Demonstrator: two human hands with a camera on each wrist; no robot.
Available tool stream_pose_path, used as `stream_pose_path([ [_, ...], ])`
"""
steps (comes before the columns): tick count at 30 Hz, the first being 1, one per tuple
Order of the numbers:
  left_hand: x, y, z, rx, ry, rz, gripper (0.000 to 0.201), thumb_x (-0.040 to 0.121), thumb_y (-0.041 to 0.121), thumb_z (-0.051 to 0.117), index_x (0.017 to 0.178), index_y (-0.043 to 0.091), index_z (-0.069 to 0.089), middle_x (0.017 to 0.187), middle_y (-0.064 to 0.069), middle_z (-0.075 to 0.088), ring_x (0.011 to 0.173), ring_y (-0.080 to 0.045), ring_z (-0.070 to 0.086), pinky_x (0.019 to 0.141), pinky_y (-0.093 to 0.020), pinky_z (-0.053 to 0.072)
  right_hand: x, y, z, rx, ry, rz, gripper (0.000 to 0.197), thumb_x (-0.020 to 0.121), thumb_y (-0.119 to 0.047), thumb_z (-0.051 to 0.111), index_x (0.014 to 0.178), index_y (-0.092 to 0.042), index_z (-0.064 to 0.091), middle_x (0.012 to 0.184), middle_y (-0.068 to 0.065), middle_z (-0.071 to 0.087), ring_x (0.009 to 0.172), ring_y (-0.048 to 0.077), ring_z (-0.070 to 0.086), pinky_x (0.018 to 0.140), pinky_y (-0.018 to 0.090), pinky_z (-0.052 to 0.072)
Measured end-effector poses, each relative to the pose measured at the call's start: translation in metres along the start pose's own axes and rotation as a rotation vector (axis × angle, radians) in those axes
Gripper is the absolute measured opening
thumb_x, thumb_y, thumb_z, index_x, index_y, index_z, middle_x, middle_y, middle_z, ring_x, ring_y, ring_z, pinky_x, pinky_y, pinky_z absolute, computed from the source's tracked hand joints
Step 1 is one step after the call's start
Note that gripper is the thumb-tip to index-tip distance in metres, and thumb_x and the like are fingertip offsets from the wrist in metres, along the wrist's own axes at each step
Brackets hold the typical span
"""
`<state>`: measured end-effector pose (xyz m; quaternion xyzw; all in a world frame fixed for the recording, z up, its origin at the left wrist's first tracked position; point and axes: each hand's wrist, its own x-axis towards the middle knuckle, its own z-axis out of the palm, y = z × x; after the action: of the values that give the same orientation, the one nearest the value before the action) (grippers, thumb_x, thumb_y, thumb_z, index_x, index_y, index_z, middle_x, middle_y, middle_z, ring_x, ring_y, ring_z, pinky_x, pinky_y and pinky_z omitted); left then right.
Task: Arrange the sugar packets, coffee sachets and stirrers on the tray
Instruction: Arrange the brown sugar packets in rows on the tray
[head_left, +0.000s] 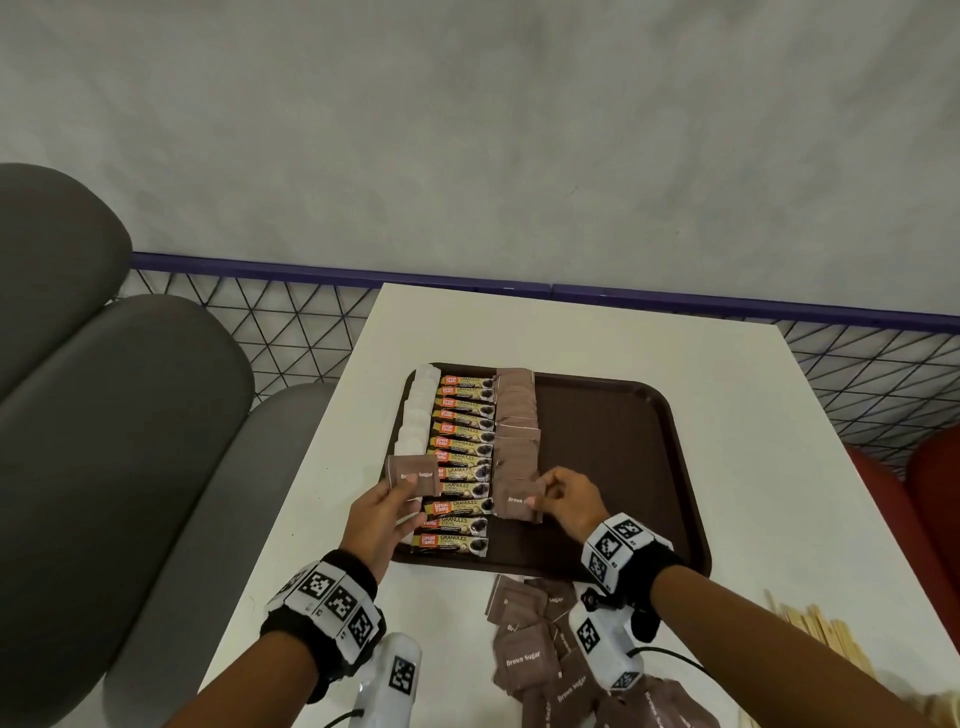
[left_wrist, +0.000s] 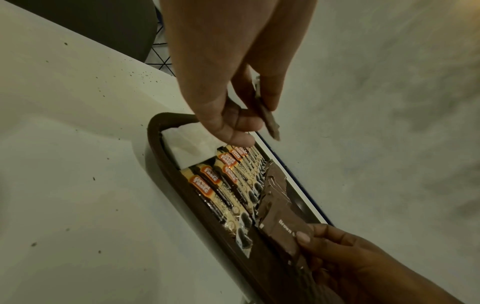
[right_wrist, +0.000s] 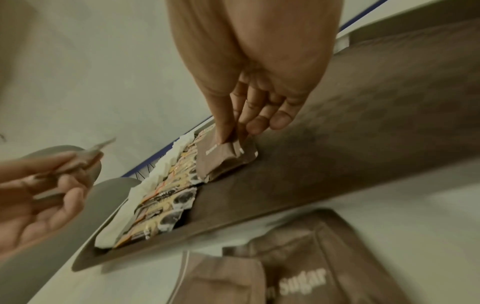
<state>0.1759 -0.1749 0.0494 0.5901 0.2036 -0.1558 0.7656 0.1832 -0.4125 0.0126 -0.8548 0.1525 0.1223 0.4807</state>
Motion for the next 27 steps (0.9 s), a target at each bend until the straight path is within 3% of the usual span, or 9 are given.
stream_pose_path([
  [5, 0.001, 0.001, -0.002, -0.006, -0.014, 0.003, 0.016, 0.089, 0.013, 0.059, 0.105, 0.010, 0.059, 0.085, -0.006, 0.064, 0.072, -0.015, 0.055, 0.072, -0.028, 0.051, 0.001, 0.005, 0.011, -0.069, 0.040, 0.012, 0.028, 0.076, -0.008, 0.072, 0.069, -0.023, 0.048, 0.062, -0.007, 0.047, 0.057, 0.005, 0.043, 0.054, 0.015, 0.037],
  [10, 0.004, -0.001, -0.005, -0.015, -0.015, -0.018, 0.010, 0.089, 0.012, 0.060, 0.098, 0.013, 0.060, 0.089, -0.009, 0.065, 0.077, -0.018, 0.058, 0.074, -0.030, 0.051, 0.006, 0.005, 0.017, -0.139, 0.034, 0.024, 0.029, 0.077, -0.011, 0.071, 0.068, -0.024, 0.046, 0.059, -0.008, 0.050, 0.054, 0.004, 0.046, 0.054, 0.016, 0.039],
  [14, 0.006, -0.002, -0.006, -0.006, -0.024, -0.027, 0.017, 0.088, 0.010, 0.061, 0.105, 0.011, 0.061, 0.093, -0.010, 0.067, 0.083, -0.020, 0.061, 0.079, -0.032, 0.051, 0.011, 0.007, 0.021, -0.208, 0.067, 0.069, 0.032, 0.074, -0.020, 0.073, 0.068, -0.029, 0.043, 0.082, 0.005, 0.061, 0.075, 0.019, 0.058, 0.071, 0.029, 0.047],
  [17, 0.007, -0.003, -0.006, 0.003, -0.027, -0.031, 0.016, 0.087, 0.011, 0.061, 0.103, 0.012, 0.063, 0.097, -0.010, 0.067, 0.088, -0.022, 0.062, 0.079, -0.031, 0.051, 0.010, 0.007, 0.022, -0.224, 0.085, 0.080, 0.035, 0.072, -0.025, 0.075, 0.070, -0.030, 0.041, 0.091, 0.010, 0.063, 0.079, 0.024, 0.061, 0.073, 0.034, 0.050],
  [21, 0.004, -0.002, -0.004, 0.064, -0.045, -0.002, 0.018, 0.088, 0.015, 0.061, 0.105, 0.013, 0.065, 0.107, -0.009, 0.067, 0.103, -0.021, 0.060, 0.076, -0.028, 0.050, 0.004, 0.003, 0.019, -0.213, 0.126, 0.043, 0.038, 0.072, -0.026, 0.076, 0.086, -0.026, 0.041, 0.092, 0.004, 0.055, 0.081, 0.016, 0.050, 0.070, 0.029, 0.043],
  [24, 0.003, 0.000, -0.002, 0.099, -0.043, 0.014, 0.018, 0.088, 0.015, 0.062, 0.105, 0.011, 0.065, 0.109, -0.010, 0.066, 0.100, -0.020, 0.059, 0.074, -0.026, 0.049, -0.001, -0.004, 0.016, -0.155, 0.162, -0.042, 0.034, 0.078, -0.029, 0.070, 0.094, -0.024, 0.041, 0.090, 0.000, 0.049, 0.083, 0.012, 0.044, 0.072, 0.026, 0.038],
  [27, 0.002, 0.000, 0.001, 0.129, -0.048, 0.028, 0.019, 0.087, 0.015, 0.063, 0.104, 0.008, 0.065, 0.110, -0.012, 0.066, 0.098, -0.020, 0.059, 0.073, -0.025, 0.049, -0.004, -0.017, 0.019, -0.043, 0.131, -0.151, 0.018, 0.084, -0.027, 0.063, 0.093, -0.024, 0.047, 0.085, -0.006, 0.048, 0.090, 0.015, 0.048, 0.078, 0.030, 0.044],
])
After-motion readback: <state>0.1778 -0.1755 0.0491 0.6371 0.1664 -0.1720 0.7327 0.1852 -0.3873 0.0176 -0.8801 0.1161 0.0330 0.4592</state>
